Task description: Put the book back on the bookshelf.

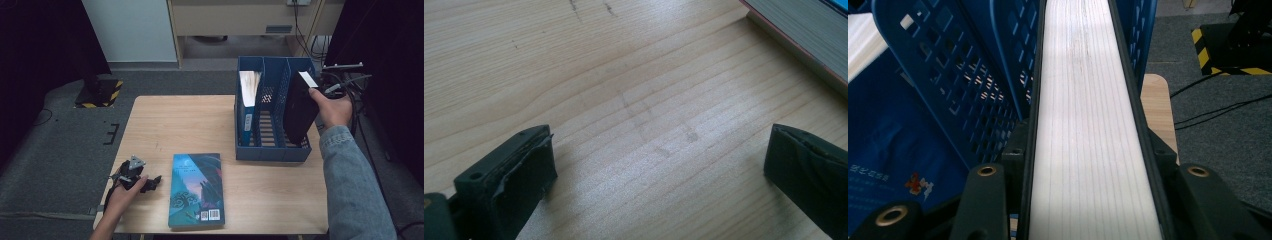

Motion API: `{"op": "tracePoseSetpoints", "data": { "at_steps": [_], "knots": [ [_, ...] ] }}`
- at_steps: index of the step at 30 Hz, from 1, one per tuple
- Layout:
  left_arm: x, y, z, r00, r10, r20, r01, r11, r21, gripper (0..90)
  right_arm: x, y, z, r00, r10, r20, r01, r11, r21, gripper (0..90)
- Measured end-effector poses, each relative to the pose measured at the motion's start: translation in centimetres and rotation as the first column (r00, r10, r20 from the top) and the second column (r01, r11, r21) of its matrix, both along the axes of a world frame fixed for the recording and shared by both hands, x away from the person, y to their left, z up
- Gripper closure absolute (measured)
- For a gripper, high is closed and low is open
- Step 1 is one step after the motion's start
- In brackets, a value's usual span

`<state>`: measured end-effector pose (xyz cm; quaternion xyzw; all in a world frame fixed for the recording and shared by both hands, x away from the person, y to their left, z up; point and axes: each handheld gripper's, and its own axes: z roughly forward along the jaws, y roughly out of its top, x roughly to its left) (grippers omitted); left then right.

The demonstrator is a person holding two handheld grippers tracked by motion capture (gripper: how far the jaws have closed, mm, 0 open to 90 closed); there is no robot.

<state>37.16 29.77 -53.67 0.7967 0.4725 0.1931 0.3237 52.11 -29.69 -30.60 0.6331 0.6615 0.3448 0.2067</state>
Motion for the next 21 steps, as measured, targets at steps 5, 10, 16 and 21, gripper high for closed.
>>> {"op": "tracePoseSetpoints", "data": {
  "at_steps": [5,10,16,21],
  "knots": [
    [0.0,0.0,0.0,1.0000,-0.001,0.001,0.001,1.0000,0.000,0.0,0.1,0.2,-0.9,1.0000,0.001,-0.001,-0.001,1.000,-0.007,52.5],
    [0.0,0.0,0.0,1.0000,-0.002,0.001,0.002,1.0000,0.000,0.0,0.1,0.2,-1.8,1.0000,-0.007,-0.006,0.007,1.000,-0.005,52.5],
    [0.0,0.0,0.0,1.0000,-0.004,0.002,0.004,1.0000,-0.001,0.0,0.2,0.5,-3.0,0.9999,-0.013,-0.007,0.013,1.000,-0.009,52.5],
    [0.0,-0.1,0.0,1.0000,-0.002,0.000,0.002,1.0000,-0.004,0.0,0.2,0.7,-3.6,0.9999,-0.014,-0.002,0.014,1.000,-0.013,52.5]
  ]
}}
